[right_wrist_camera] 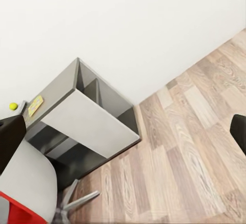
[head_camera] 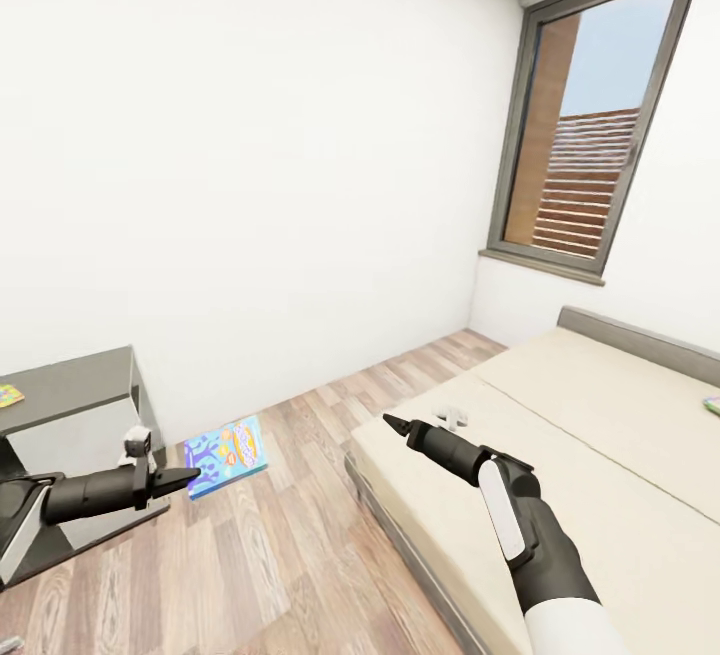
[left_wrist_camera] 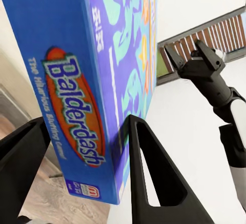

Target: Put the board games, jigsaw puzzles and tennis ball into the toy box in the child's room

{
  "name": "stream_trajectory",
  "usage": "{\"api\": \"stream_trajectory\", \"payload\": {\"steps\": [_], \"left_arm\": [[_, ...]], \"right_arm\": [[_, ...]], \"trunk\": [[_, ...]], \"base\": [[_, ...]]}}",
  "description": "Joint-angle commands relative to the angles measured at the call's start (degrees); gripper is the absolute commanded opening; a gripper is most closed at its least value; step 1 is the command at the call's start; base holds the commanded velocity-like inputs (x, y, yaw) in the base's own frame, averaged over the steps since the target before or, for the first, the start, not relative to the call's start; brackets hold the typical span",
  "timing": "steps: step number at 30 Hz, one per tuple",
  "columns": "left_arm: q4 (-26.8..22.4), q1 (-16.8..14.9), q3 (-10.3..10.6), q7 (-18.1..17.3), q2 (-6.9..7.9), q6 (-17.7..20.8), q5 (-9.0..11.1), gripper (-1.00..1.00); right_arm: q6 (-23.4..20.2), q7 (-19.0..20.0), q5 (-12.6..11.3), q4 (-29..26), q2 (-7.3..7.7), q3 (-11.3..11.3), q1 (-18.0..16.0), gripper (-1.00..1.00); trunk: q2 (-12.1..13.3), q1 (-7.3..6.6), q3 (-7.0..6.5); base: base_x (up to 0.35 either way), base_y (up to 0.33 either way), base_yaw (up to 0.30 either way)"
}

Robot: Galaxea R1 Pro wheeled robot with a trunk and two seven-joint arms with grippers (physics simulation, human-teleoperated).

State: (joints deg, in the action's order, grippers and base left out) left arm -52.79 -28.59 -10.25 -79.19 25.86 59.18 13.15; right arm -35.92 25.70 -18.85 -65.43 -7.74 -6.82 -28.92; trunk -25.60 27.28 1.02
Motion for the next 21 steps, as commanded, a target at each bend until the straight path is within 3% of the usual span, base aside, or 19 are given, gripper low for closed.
{"api": "stream_trajectory", "payload": {"steps": [1,4,11,21], "left_arm": [[0.00,-0.06,0.03,-0.05,0.00,0.59,0.30,-1.00],[-0.01,-0.06,0.05,-0.03,-0.01,0.59,0.30,-1.00],[-0.01,-0.06,0.05,-0.02,-0.01,0.59,0.30,-1.00],[0.04,-0.06,-0.28,-0.09,0.07,0.45,0.37,-1.00]], "right_arm": [[-0.46,0.14,-0.22,-0.05,-0.07,-0.21,-0.04,1.00],[-0.46,0.14,-0.22,-0.05,-0.05,-0.21,-0.07,1.00],[-0.46,0.14,-0.21,-0.05,-0.08,-0.21,-0.06,1.00],[-0.46,0.14,-0.19,-0.05,-0.07,-0.21,-0.06,1.00]], "trunk": [[-0.11,0.03,0.08],[-0.11,0.03,0.01],[2.68,-1.50,-1.42],[2.68,-1.50,-1.66]], "base": [[0.000,0.000,0.235],[0.000,0.000,0.232],[0.000,0.000,0.228],[0.000,0.000,0.217]]}}
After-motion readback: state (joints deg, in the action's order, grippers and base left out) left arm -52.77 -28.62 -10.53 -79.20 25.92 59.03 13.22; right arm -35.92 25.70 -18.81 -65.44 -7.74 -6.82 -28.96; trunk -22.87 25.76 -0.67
